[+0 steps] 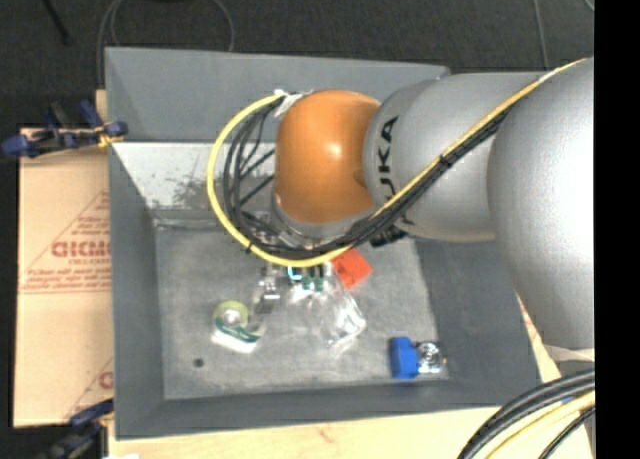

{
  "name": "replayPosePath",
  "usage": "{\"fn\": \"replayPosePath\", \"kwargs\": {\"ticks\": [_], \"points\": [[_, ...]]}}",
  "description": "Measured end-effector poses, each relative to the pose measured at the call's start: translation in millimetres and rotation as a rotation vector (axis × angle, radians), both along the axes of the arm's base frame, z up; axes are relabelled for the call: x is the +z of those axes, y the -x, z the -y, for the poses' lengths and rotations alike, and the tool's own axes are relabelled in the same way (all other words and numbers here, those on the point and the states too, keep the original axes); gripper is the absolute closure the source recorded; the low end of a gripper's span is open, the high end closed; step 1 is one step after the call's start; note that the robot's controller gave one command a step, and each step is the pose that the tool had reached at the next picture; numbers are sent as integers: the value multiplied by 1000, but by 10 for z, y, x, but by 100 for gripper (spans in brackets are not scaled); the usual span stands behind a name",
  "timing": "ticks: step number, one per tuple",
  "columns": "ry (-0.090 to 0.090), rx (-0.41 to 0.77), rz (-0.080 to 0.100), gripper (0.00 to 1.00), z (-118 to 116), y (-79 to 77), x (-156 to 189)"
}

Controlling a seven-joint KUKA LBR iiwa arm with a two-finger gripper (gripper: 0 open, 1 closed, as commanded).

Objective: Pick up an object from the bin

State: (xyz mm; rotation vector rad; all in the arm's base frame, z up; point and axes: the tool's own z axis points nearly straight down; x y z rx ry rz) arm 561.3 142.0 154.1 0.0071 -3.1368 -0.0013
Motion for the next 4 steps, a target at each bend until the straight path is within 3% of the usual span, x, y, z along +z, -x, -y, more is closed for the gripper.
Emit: {"fn": "replayPosePath", "kwargs": {"ticks": [1, 2, 3, 4], "points": [[-3, 25, 12, 0, -27, 215, -697], [-1, -14, 9, 0, 87, 261, -530], [-1, -143, 5, 0, -29, 446, -538], [-3, -330, 1, 0, 20, 16, -781]]}}
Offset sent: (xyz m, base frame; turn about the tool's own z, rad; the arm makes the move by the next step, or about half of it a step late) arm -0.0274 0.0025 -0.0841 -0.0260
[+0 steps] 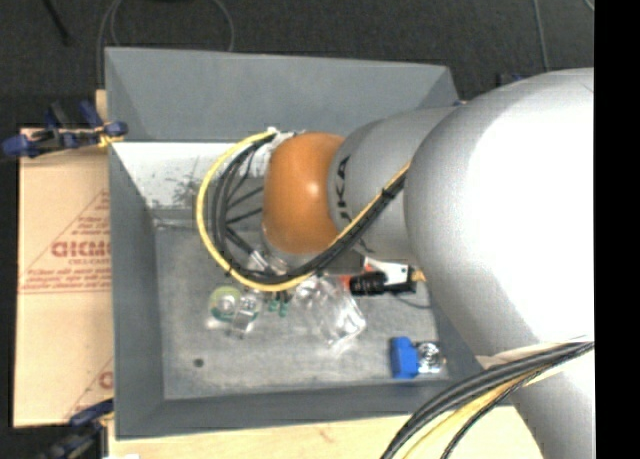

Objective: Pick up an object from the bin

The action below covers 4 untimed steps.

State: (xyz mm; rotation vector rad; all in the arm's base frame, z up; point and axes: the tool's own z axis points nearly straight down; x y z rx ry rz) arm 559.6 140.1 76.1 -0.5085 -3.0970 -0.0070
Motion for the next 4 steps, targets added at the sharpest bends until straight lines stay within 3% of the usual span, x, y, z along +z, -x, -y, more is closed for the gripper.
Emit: {"fn": "replayPosePath", "kwargs": {"ticks": [1, 2, 3, 4], "points": [[2, 4, 7, 0, -8, -16, 23], [1, 2, 12, 100, -5, -37, 49], [3, 6, 9, 100, -3, -55, 571], [4, 7, 6, 100, 3, -63, 586]]}}
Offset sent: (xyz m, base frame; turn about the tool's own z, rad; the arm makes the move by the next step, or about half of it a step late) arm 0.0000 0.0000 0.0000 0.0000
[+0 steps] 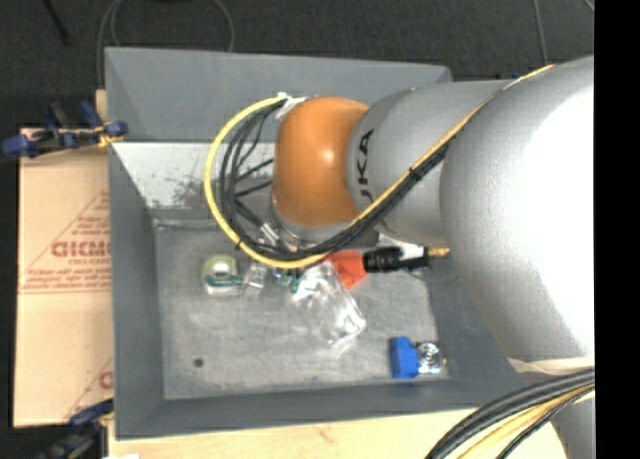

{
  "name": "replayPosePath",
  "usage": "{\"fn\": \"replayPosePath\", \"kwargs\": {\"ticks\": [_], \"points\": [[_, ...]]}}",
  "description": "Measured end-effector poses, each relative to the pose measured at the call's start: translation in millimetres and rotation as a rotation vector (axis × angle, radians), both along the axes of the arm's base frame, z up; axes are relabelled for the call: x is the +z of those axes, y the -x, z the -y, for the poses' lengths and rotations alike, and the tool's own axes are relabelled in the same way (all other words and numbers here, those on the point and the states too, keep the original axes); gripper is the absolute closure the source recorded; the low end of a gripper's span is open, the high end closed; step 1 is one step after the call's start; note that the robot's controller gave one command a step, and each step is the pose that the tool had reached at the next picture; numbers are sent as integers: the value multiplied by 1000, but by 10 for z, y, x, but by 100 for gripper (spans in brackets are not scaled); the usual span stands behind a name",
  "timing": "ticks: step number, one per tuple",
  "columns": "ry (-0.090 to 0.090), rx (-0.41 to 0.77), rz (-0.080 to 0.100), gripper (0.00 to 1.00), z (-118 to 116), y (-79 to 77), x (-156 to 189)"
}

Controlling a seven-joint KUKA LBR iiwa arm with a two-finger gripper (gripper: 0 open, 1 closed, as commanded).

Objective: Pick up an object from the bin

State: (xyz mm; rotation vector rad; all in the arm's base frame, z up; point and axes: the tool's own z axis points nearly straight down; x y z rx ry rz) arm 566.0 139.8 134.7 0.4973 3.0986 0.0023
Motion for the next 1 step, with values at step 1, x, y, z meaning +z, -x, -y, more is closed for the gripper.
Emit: {"fn": "replayPosePath", "kwargs": {"ticks": [1], "points": [[-1, 2, 2, 100, 3, -14, 337]]}}
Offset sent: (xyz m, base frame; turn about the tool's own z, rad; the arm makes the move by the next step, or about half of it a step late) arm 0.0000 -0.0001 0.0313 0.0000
